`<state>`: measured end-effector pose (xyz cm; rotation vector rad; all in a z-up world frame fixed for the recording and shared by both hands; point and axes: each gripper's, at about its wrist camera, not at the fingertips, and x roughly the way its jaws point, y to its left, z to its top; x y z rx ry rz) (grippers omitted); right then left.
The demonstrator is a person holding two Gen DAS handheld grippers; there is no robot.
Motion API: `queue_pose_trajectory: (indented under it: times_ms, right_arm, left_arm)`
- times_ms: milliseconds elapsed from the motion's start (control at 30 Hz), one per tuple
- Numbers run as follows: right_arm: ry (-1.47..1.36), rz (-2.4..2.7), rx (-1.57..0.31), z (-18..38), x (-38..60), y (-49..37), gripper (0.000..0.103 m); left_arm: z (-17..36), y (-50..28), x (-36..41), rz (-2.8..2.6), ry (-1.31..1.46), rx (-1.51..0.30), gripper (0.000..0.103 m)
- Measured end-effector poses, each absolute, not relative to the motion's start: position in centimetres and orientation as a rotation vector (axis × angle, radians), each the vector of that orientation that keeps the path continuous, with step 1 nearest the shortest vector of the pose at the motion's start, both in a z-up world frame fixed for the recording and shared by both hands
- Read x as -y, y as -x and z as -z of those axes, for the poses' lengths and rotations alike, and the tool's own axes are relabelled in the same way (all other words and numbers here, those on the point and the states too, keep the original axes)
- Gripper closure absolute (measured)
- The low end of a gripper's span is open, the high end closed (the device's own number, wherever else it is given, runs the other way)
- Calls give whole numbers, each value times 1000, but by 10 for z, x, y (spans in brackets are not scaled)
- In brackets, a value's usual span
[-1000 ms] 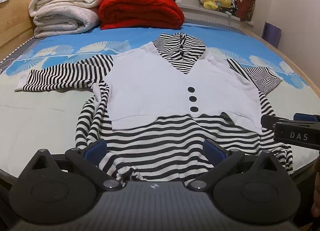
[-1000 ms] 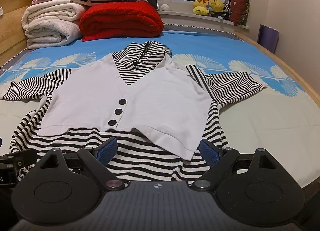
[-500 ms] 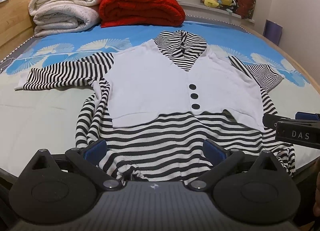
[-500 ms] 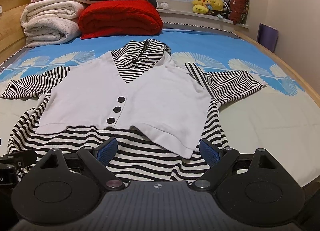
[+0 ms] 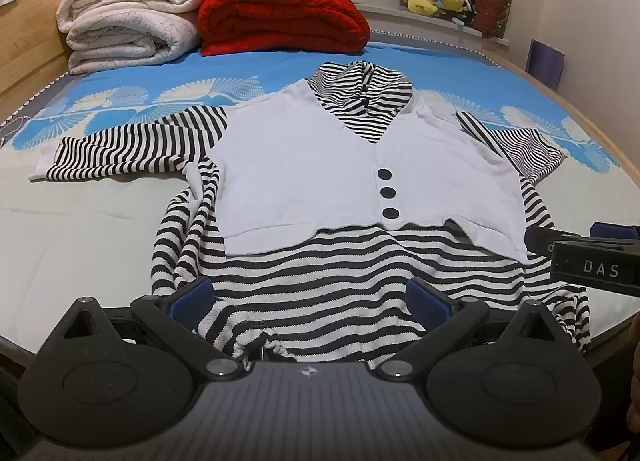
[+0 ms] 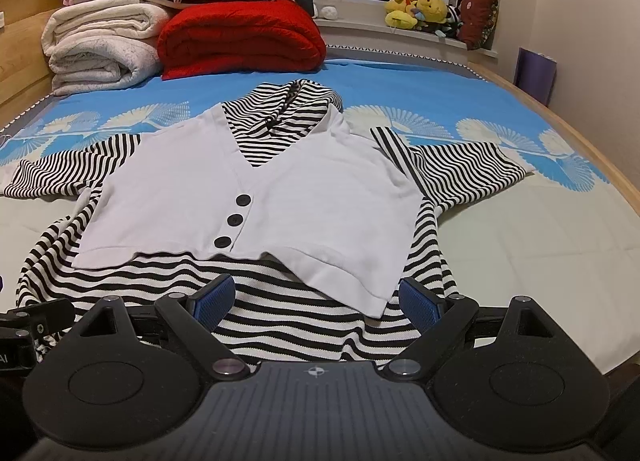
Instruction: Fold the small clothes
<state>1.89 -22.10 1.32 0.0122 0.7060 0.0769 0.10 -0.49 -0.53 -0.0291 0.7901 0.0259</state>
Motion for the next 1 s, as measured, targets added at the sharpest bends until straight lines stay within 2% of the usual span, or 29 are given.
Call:
queue_pose_trajectory:
  times_ms: [433, 500, 567, 633, 800, 867, 1000]
  right_arm:
    - [-28, -79, -714, -19, 222, -19, 13]
    - [-25, -72, -686, -21, 223, -18, 13]
    - [-2, -59, -628, -25, 226, -15, 13]
    - [-6, -56, -593, -28, 227, -14, 13]
    - [-35, -68, -545, -40, 231, -8, 13]
    - [-29, -52, -513, -43, 233, -5, 13]
    - [-39, -38, -523, -48, 240, -9, 16]
  left_arm:
    - [2, -4, 6, -46, -4, -793, 2]
    - [0, -8, 3, -62, -22, -799, 8]
    - [-6, -16, -2, -70, -51, -803, 19]
    - [-17, -26, -11, -63, -59, -791, 24]
    - [-65, -71, -48, -4, -7, -725, 27]
    - [-83, -91, -63, -12, -9, -689, 41]
    - [-97, -137, -115, -98, -7, -669, 60]
